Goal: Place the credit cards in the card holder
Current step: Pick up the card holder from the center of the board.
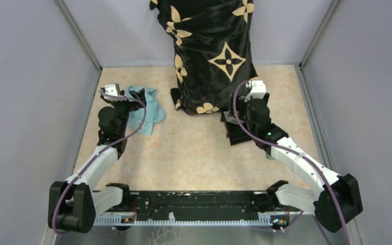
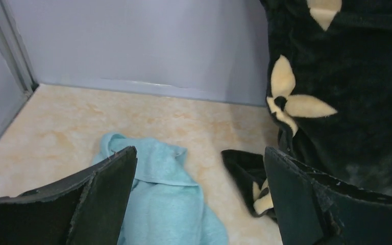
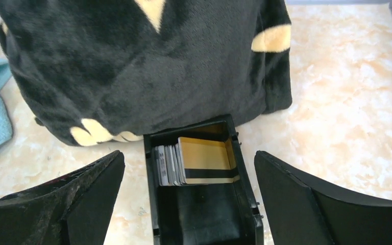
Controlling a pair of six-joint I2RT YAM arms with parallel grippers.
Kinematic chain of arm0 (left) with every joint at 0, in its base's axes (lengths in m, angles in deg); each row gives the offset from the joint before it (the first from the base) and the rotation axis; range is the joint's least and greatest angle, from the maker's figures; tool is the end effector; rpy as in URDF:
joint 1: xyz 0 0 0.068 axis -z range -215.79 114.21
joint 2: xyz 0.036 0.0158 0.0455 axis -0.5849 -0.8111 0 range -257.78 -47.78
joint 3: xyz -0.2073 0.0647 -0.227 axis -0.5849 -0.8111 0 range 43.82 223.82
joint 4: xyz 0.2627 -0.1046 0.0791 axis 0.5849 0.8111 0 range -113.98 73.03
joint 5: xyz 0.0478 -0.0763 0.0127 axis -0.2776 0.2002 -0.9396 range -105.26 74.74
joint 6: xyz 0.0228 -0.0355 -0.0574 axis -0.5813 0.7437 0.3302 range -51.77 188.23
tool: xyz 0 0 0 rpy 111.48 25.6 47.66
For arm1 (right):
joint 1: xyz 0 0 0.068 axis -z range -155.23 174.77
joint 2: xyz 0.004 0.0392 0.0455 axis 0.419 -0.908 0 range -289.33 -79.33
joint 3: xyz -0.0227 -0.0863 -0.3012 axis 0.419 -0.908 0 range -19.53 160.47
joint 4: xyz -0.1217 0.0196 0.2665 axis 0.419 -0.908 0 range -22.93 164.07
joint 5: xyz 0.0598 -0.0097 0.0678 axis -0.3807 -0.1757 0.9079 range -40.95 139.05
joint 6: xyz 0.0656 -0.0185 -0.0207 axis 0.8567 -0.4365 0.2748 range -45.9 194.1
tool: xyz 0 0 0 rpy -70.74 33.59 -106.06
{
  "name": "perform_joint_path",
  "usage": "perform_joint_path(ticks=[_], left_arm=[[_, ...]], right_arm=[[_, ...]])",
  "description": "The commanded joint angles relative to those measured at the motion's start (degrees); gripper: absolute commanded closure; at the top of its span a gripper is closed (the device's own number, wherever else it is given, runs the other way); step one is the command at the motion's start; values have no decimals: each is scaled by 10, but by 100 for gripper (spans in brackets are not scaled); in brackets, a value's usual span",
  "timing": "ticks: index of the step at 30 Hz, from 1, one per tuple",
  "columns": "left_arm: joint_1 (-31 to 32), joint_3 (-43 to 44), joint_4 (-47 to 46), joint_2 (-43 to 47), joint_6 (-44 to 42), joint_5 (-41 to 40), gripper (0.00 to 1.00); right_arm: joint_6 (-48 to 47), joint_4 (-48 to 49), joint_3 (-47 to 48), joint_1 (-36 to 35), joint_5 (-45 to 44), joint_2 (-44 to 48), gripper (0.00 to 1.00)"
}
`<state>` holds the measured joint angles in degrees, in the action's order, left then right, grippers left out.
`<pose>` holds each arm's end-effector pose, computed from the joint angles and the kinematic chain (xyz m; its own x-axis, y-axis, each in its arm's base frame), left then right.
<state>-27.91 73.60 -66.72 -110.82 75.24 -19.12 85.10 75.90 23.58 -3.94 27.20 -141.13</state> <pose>0.2758 -0.0343 0.3056 0.1534 -0.1441 -0.9776 0.0906 0.9872 -0.1313 0.2576 0.1162 0.3138 -0.2752 0.0512 -0.9600 -0.0825 0.9936 0.0766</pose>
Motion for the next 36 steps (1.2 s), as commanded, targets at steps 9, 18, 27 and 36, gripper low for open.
perform_joint_path(ticks=[9,18,27,36], left_arm=[[7,71,266,21,176,56,2],[204,137,430,-27,231,-152,8],[294,154,459,-105,268,-165,14],[338,183,455,-177,268,-154,16]], right_arm=[[1,92,-70,-35,17,91,1],[33,-40,26,-32,60,-30,26],[50,-31,29,22,143,-93,45],[59,-8,48,66,175,-150,45]])
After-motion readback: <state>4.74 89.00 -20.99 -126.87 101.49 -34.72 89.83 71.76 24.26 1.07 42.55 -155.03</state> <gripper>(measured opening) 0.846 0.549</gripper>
